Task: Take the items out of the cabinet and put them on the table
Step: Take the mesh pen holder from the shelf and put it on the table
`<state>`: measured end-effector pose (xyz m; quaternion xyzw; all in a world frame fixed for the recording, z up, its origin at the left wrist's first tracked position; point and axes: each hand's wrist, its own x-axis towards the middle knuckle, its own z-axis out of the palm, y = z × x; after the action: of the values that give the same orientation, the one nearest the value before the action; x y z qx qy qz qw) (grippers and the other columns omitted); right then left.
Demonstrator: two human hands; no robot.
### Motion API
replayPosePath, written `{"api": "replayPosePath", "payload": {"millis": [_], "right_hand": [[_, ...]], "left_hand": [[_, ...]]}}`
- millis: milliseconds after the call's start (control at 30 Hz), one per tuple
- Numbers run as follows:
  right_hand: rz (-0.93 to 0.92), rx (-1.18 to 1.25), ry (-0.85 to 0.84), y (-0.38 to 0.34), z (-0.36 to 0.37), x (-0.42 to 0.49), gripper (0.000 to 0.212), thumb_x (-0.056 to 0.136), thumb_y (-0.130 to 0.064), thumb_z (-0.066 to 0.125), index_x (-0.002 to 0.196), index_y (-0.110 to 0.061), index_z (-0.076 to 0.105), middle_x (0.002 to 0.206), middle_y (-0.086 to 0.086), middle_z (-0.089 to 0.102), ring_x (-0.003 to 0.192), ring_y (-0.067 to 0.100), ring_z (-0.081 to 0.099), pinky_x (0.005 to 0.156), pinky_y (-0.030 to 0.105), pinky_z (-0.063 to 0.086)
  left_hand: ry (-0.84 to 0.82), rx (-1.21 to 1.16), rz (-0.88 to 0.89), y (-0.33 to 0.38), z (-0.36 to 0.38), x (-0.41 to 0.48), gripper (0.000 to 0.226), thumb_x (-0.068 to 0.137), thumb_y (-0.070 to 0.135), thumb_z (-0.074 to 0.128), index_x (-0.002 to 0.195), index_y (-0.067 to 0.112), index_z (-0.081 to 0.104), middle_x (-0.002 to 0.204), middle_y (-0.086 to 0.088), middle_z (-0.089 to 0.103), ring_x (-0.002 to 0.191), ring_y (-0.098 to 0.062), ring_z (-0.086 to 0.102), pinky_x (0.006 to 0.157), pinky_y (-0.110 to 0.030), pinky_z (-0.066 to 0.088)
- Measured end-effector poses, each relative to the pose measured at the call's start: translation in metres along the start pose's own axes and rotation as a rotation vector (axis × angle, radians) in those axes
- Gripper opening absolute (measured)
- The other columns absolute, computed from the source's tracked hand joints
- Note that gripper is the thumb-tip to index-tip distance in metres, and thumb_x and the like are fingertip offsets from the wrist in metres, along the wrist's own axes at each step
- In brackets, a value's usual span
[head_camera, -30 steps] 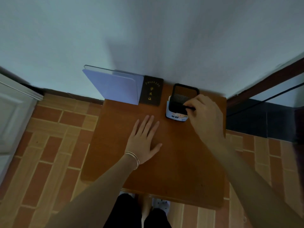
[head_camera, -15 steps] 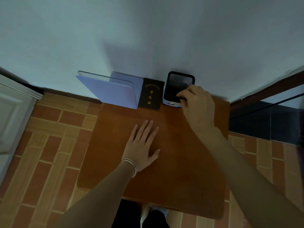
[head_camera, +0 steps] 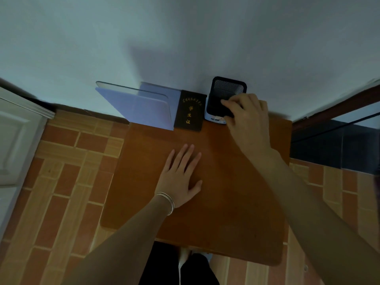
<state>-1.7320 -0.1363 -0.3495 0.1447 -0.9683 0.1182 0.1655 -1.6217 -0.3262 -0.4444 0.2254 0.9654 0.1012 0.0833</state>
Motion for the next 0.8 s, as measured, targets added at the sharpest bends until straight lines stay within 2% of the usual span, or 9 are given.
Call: {"api": "replayPosePath", "payload": {"millis": [133,200,267,367,467,633,800], "right_hand": [[-0.031,-0.011,-0.16,-0.013,-0.03,-0.011,0.048,0.073,-0.004,0.068,0.12,-0.007,0.058,0.114,0.014,0.06,0.107,0.03,0.053,0.087,0.045,0.037],[-0.062,-0.028,-0.269,-0.02,-0.056,-0.013,0.053,0.076,-0.008,0.067,0.127,-0.009,0.053,0.121,0.014,0.057,0.113,0.029,0.051,0.092,0.046,0.034],[-0.104,-0.041,-0.342,-0.029,-0.085,-0.01,0.056,0.078,-0.012,0.067,0.131,-0.011,0.049,0.126,0.013,0.054,0.117,0.028,0.048,0.096,0.045,0.031],[-0.195,-0.072,-0.363,-0.054,-0.138,0.006,0.058,0.077,-0.016,0.07,0.131,-0.01,0.05,0.128,0.013,0.055,0.117,0.029,0.051,0.101,0.046,0.034],[-0.318,-0.089,-0.318,-0.086,-0.192,0.033,0.056,0.073,-0.017,0.074,0.125,-0.008,0.055,0.123,0.012,0.059,0.113,0.028,0.056,0.099,0.047,0.039],[-0.554,-0.082,-0.201,-0.151,-0.283,0.093,0.058,0.062,-0.019,0.081,0.116,-0.009,0.063,0.116,0.009,0.064,0.107,0.024,0.061,0.093,0.047,0.045],[-0.78,-0.031,-0.07,-0.234,-0.353,0.144,0.047,0.069,-0.029,0.076,0.113,-0.015,0.066,0.108,0.004,0.068,0.101,0.021,0.063,0.089,0.043,0.049]], "left_hand": [[-0.09,0.004,-0.021,0.004,-0.013,0.001,0.073,0.087,0.054,0.038,0.148,0.017,0.024,0.156,-0.01,0.016,0.144,-0.025,0.008,0.115,-0.046,0.009],[-0.223,0.05,-0.022,0.007,-0.039,0.003,0.071,0.087,0.051,0.04,0.148,0.02,0.021,0.157,-0.008,0.012,0.144,-0.024,0.006,0.116,-0.043,0.006],[-0.292,0.087,-0.034,0.012,-0.082,-0.001,0.065,0.089,0.048,0.039,0.147,0.021,0.025,0.155,-0.005,0.019,0.143,-0.022,0.011,0.115,-0.04,0.008],[-0.123,0.041,-0.061,0.019,-0.164,-0.024,0.057,0.086,0.046,0.036,0.136,0.021,0.047,0.142,-0.004,0.046,0.135,-0.022,0.035,0.112,-0.043,0.023],[0.087,0.008,-0.073,0.027,-0.249,-0.059,0.052,0.079,0.046,0.039,0.116,0.021,0.066,0.114,0.003,0.067,0.112,-0.018,0.059,0.101,-0.046,0.04],[0.279,0.085,-0.215,0.021,-0.386,-0.121,0.045,0.078,0.044,0.041,0.105,0.022,0.07,0.099,0.005,0.07,0.094,-0.017,0.065,0.091,-0.041,0.048],[0.475,0.165,-0.427,-0.015,-0.493,-0.18,0.047,0.074,0.043,0.042,0.101,0.018,0.072,0.094,0.0,0.071,0.086,-0.021,0.067,0.084,-0.042,0.052]]}}
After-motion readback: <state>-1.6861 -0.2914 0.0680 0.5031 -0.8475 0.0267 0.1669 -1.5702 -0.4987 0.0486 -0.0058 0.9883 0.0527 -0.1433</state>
